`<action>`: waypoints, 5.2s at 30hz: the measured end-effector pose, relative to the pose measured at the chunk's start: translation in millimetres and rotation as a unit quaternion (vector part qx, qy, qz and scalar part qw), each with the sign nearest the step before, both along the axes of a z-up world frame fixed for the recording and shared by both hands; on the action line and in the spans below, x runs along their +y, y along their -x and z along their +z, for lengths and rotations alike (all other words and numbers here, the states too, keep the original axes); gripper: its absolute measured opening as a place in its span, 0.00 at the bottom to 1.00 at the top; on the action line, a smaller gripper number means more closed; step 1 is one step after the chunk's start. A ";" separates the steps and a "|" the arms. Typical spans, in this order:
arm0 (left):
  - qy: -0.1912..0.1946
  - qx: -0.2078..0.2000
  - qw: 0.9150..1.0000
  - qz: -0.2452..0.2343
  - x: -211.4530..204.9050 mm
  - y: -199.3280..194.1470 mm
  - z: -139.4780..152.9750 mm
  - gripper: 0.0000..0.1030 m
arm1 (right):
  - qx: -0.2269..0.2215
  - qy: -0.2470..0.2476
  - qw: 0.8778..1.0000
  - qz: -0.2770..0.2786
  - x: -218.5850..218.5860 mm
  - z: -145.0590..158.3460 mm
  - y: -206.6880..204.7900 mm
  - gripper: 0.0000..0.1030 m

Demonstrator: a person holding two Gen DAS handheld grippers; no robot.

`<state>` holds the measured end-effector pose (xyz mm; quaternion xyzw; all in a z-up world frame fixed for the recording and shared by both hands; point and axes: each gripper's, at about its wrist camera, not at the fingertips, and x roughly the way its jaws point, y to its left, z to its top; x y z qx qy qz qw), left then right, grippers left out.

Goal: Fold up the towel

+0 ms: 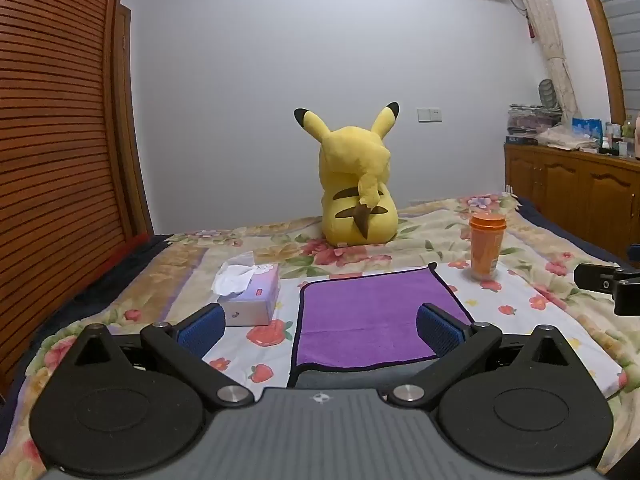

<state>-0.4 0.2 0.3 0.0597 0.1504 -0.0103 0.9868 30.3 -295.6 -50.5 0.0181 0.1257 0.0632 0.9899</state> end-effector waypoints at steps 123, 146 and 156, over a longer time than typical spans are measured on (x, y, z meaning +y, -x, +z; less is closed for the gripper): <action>-0.024 0.096 0.995 -0.015 0.7 -61.3 -35.3 1.00 | 0.061 0.017 0.998 0.022 24.1 -18.5 -51.5 1.00; -0.014 0.136 0.990 -0.025 19.9 -110.1 -54.0 1.00 | 0.101 0.044 0.993 0.038 37.5 -37.8 -96.5 1.00; -0.008 0.180 0.983 -0.016 35.3 -144.1 -72.7 0.93 | 0.132 0.057 0.989 0.047 41.8 -48.0 -112.8 1.00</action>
